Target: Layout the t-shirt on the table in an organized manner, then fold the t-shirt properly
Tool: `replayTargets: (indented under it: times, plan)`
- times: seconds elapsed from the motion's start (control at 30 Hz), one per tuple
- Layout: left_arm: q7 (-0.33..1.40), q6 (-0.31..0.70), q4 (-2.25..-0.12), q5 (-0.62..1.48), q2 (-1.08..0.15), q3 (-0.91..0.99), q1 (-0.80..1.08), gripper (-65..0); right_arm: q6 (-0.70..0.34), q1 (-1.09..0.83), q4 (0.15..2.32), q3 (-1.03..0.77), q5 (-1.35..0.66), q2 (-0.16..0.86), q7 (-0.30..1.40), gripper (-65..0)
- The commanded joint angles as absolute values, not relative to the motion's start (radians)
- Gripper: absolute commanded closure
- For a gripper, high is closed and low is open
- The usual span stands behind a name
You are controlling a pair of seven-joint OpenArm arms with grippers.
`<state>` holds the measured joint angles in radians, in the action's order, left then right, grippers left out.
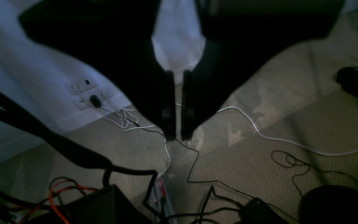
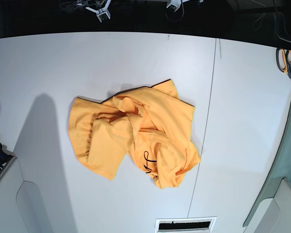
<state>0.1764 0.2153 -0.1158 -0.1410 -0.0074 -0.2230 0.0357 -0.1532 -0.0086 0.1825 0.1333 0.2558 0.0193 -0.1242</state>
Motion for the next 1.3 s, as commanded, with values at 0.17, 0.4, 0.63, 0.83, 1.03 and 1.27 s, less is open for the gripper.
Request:
replayTargets:
  times: [0.17, 0.4, 0.63, 0.83, 1.03, 1.27]
  plan:
    - [0.184, 0.228, -0.119, -0.138, -0.002, -0.223, 0.036, -3.9, -0.161, -0.012, 0.202, 0.131, 0.258, 0.022, -0.136, -3.8]
    - [0.184, 0.229, -0.119, -0.137, -0.003, -0.223, 0.038, -3.9, -0.161, -0.015, 0.202, 0.131, 0.258, 0.022, -0.136, -3.8]
    - [0.252, 0.33, -0.235, -0.11, -0.009, -0.223, 0.105, -4.0, -0.161, -0.089, 0.265, 0.131, 0.258, 0.044, -0.135, -3.8]
    - [0.255, 0.41, -0.509, 0.078, -0.074, -0.199, 0.261, -5.9, -0.24, -0.235, 0.466, 0.131, 0.255, 0.111, -0.135, -3.8]
    - [0.279, 0.508, -0.779, 0.14, -0.103, -0.056, 0.407, -14.1, -0.387, -0.407, 0.764, 0.131, 0.112, 0.215, -0.135, -3.8]
    - [0.29, 0.604, -1.065, 0.226, -0.104, 0.151, 0.529, -14.1, -0.427, -0.581, 1.138, 0.131, -0.012, 0.318, -0.134, -3.8]
